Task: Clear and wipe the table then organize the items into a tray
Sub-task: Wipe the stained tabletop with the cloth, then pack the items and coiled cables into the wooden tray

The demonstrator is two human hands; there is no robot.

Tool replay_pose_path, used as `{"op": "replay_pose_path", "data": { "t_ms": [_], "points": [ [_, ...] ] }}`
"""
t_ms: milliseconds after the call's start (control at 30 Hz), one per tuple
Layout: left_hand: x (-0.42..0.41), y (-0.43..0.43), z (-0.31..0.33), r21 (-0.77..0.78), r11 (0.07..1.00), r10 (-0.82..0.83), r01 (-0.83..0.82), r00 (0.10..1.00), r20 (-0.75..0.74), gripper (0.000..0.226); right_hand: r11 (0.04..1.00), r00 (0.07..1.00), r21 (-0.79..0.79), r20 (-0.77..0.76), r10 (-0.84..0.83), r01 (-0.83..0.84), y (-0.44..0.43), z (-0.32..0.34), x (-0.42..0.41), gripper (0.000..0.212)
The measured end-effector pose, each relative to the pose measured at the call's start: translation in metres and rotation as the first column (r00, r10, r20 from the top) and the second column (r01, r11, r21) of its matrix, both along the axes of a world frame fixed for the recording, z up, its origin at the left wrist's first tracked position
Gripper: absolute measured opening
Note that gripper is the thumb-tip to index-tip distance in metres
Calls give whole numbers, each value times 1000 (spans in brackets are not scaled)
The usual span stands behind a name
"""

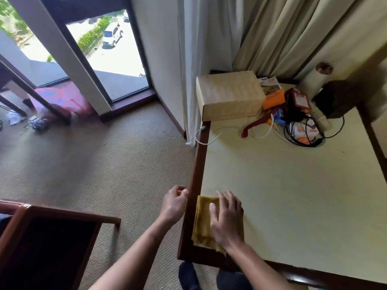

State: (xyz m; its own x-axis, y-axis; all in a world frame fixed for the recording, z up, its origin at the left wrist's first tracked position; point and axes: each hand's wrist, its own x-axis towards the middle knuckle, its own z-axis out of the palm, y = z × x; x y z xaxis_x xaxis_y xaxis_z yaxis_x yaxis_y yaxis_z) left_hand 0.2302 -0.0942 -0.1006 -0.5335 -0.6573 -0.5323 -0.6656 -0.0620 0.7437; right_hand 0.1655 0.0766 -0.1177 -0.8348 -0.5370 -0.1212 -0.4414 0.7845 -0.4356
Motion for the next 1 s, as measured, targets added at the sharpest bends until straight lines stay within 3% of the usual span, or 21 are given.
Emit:
{"op": "replay_pose_path", "data": {
  "t_ms": [133, 400, 533, 667, 767, 867, 1000],
  "points": [
    [-62, -21, 39, -83, 996, 4, -14, 992, -125, 12, 985, 996, -151, 45, -76, 82, -15, 37, -82, 32],
    [-209, -55, 91, -122, 984, 99, -131, 965, -243, 15, 928, 991, -346, 32, -132, 135, -59, 103, -281, 30],
    [-277, -86, 90, -214, 954, 169, -210, 966, -195, 23, 946, 987, -282, 53, -153, 161, -95, 106, -379, 26],
    [-314, -115, 80, -409, 896, 189, -173, 982, -2, 46, 978, 989, -145, 47, -143, 148, -124, 106, -433, 31],
    [-333, -129, 72, -337, 931, 176, -140, 981, 78, 57, 979, 969, -94, 190, -158, 179, -135, 97, -452, 35],
    [-344, -140, 62, -201, 968, 153, -148, 988, 6, 51, 963, 936, -163, 315, -155, 214, -135, 91, -458, 33],
    [-344, -141, 75, -139, 962, 225, -234, 971, -80, 48, 929, 934, -290, 333, -127, 229, -128, 104, -444, 14]
  ]
}}
